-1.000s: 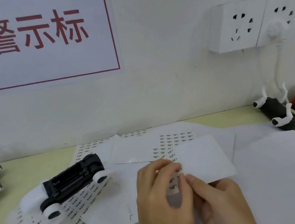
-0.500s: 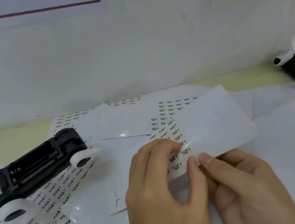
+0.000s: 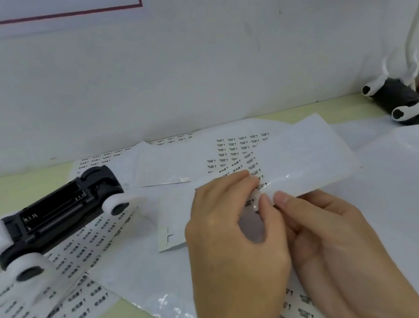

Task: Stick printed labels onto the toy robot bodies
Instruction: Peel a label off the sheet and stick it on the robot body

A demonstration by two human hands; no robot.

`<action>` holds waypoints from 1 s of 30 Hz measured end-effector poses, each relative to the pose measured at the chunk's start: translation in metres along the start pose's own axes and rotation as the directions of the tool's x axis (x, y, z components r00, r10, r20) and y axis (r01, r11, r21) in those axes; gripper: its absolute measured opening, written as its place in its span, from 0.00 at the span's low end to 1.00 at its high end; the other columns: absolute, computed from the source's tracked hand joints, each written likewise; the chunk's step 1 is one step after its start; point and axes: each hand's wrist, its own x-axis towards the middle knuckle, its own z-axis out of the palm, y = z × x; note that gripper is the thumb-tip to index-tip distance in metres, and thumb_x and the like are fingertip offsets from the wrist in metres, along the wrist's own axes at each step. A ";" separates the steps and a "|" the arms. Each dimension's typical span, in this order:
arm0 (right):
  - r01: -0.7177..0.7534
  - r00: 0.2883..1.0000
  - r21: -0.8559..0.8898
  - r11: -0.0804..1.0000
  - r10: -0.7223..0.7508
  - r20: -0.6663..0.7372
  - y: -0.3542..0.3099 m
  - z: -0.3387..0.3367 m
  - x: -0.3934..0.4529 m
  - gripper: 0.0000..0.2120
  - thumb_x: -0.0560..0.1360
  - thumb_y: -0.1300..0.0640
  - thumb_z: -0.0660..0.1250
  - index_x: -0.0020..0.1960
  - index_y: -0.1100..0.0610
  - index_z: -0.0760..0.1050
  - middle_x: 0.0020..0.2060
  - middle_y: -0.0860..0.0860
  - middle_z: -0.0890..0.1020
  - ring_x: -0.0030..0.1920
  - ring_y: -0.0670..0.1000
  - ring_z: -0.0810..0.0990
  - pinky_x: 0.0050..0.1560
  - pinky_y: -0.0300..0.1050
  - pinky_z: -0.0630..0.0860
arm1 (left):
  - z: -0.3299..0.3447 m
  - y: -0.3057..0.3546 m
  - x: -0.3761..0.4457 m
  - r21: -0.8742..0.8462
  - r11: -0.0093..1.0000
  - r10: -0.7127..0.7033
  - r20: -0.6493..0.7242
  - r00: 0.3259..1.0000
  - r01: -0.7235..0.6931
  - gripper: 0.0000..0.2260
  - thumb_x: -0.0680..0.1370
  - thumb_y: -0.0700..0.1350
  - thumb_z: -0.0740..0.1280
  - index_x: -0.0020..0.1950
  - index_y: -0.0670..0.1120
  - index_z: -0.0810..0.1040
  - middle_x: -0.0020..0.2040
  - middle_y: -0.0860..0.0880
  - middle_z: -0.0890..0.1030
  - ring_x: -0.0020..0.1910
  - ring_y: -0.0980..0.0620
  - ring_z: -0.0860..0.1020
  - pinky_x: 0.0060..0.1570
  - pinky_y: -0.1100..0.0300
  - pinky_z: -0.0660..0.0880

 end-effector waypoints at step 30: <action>0.174 0.976 -0.543 0.822 -0.217 -0.015 -0.007 -0.010 -0.003 0.06 0.71 0.60 0.75 0.35 0.55 0.85 0.30 0.54 0.85 0.32 0.50 0.86 0.33 0.33 0.78 | 0.001 -0.001 -0.001 0.113 0.988 0.105 0.010 0.994 -0.106 0.05 0.75 0.41 0.69 0.47 0.49 0.83 0.47 0.57 0.79 0.49 0.55 0.79 0.50 0.70 0.71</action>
